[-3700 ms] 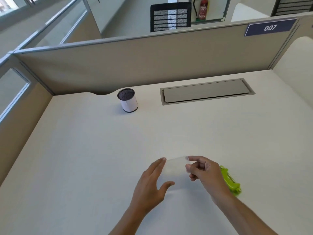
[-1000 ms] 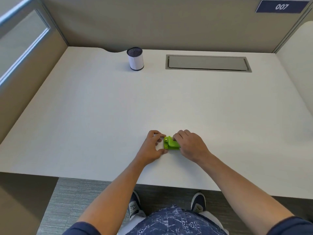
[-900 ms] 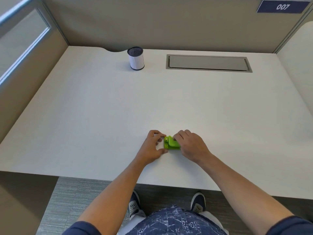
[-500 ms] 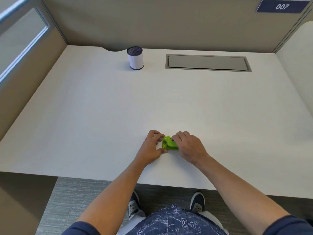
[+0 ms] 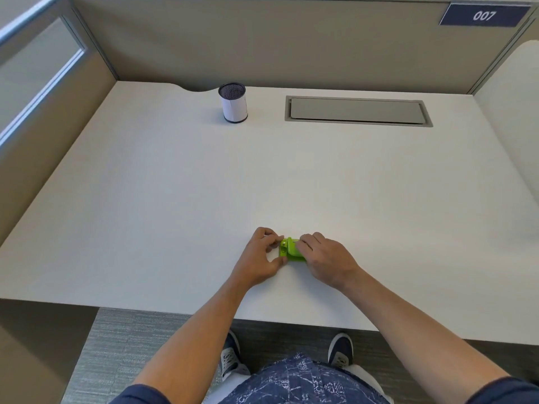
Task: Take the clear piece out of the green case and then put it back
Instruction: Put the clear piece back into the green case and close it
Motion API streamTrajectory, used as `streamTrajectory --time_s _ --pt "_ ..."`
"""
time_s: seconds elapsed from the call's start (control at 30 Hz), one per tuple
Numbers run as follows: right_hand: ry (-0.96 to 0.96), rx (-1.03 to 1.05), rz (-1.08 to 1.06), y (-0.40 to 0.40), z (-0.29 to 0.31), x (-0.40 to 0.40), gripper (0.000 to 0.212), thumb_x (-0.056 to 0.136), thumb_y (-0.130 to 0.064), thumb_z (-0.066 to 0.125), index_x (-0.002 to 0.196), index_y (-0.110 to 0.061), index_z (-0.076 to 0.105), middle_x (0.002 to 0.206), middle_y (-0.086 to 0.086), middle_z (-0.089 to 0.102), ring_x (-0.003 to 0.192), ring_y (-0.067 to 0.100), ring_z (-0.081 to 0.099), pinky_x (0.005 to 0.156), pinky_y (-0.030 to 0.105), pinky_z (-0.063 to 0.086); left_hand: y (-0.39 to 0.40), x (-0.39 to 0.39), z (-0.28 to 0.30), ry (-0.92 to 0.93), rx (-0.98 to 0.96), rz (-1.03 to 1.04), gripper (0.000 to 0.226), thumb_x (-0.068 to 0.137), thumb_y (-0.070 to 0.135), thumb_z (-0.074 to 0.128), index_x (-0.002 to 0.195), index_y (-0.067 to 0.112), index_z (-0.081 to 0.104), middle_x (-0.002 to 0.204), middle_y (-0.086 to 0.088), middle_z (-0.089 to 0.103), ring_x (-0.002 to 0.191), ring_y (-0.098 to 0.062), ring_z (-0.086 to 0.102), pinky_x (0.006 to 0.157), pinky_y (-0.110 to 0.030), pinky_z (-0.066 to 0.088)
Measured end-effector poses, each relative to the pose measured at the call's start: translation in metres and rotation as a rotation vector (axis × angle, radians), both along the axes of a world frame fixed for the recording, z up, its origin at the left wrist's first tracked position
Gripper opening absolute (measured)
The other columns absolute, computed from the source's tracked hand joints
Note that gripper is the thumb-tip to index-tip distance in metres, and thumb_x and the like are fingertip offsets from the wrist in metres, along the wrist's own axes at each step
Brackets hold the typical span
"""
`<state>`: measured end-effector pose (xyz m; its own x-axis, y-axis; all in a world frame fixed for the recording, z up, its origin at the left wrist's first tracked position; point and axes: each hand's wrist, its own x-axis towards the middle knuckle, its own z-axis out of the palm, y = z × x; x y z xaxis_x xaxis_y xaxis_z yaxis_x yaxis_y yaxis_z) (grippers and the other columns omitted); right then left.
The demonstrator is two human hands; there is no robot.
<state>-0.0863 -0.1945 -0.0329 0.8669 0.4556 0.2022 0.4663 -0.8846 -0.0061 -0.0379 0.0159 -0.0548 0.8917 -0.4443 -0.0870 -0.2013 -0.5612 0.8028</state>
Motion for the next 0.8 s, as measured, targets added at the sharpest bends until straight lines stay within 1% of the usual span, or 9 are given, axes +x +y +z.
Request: streamTrajectory --time_s 0.1,0.2,0.27,0.33,0.4,0.53,0.6,0.73,0.8 --pt "0.105 0.178 -0.039 -0.010 -0.001 -0.002 0.039 0.079 -0.007 0.074 0.117 -0.009 0.071 0.114 0.012 0.068 0.090 0.029 0.065 0.064 0.036 0.059 -0.001 0.001 0.001 0.018 -0.001 0.004 0.050 0.079 0.023 0.083 0.125 0.014 0.066 0.117 0.007 0.049 0.100 -0.005 0.056 0.084 -0.004 0.042" --pt "0.255 0.387 -0.235 -0.020 -0.007 -0.008 0.052 0.083 -0.019 0.077 0.133 -0.014 0.063 0.125 0.008 0.059 0.103 0.025 0.060 0.082 0.035 0.057 -0.001 0.002 0.001 0.016 0.013 -0.003 0.049 0.078 0.024 0.083 0.123 0.015 0.065 0.115 0.008 0.048 0.099 -0.007 0.057 0.084 -0.005 0.043" --pt "0.362 0.568 -0.368 -0.025 -0.012 -0.013 0.054 0.085 -0.025 0.079 0.135 -0.013 0.063 0.122 0.002 0.056 0.102 0.018 0.059 0.085 0.026 0.053 -0.001 0.003 0.002 0.014 0.027 -0.010 0.049 0.078 0.025 0.083 0.123 0.015 0.065 0.114 0.008 0.047 0.098 -0.011 0.057 0.083 -0.008 0.045" --pt "0.414 0.682 -0.416 -0.028 -0.016 -0.016 0.052 0.083 -0.027 0.082 0.130 -0.013 0.067 0.117 -0.003 0.055 0.091 0.009 0.056 0.078 0.010 0.044 -0.002 0.004 0.003 0.013 0.038 -0.020 0.048 0.079 0.025 0.082 0.122 0.014 0.065 0.114 0.008 0.047 0.099 -0.013 0.058 0.085 -0.012 0.048" --pt "0.441 0.703 -0.430 -0.028 -0.017 -0.016 0.051 0.081 -0.027 0.084 0.128 -0.015 0.069 0.115 -0.006 0.055 0.083 0.007 0.054 0.074 0.008 0.040 -0.002 0.004 0.004 0.014 0.042 -0.026 0.046 0.079 0.024 0.082 0.121 0.013 0.065 0.114 0.008 0.047 0.099 -0.012 0.058 0.087 -0.016 0.050" --pt "0.498 0.673 -0.477 -0.028 -0.012 -0.008 0.051 0.075 -0.025 0.087 0.123 -0.015 0.072 0.114 -0.007 0.056 0.075 0.019 0.060 0.074 0.029 0.050 -0.002 0.006 0.004 0.022 0.042 -0.031 0.045 0.079 0.022 0.083 0.120 0.010 0.067 0.116 0.007 0.047 0.099 0.004 0.056 0.084 -0.002 0.043" --pt "0.503 0.634 -0.496 -0.029 -0.011 -0.007 0.052 0.075 -0.031 0.087 0.123 -0.017 0.072 0.116 -0.009 0.056 0.074 0.021 0.060 0.074 0.034 0.051 -0.002 0.007 0.005 0.019 0.063 -0.037 0.046 0.080 0.022 0.083 0.122 0.011 0.067 0.116 0.007 0.047 0.097 0.003 0.056 0.084 -0.001 0.043" --pt "0.522 0.478 -0.562 -0.031 -0.006 -0.006 0.052 0.076 -0.054 0.080 0.124 -0.039 0.066 0.118 -0.017 0.050 0.080 0.012 0.058 0.072 0.031 0.048 -0.003 0.010 0.011 0.003 0.142 -0.078 0.050 0.080 0.027 0.082 0.126 0.013 0.067 0.120 0.006 0.046 0.096 -0.011 0.059 0.091 -0.023 0.053" --pt "0.550 0.450 -0.574 -0.031 -0.002 -0.004 0.053 0.074 -0.058 0.079 0.123 -0.043 0.065 0.116 -0.017 0.050 0.085 0.011 0.059 0.072 0.030 0.046 -0.004 0.014 0.015 -0.002 0.196 -0.106 0.052 0.080 0.030 0.082 0.128 0.015 0.067 0.121 0.006 0.045 0.095 -0.014 0.060 0.091 -0.031 0.055"
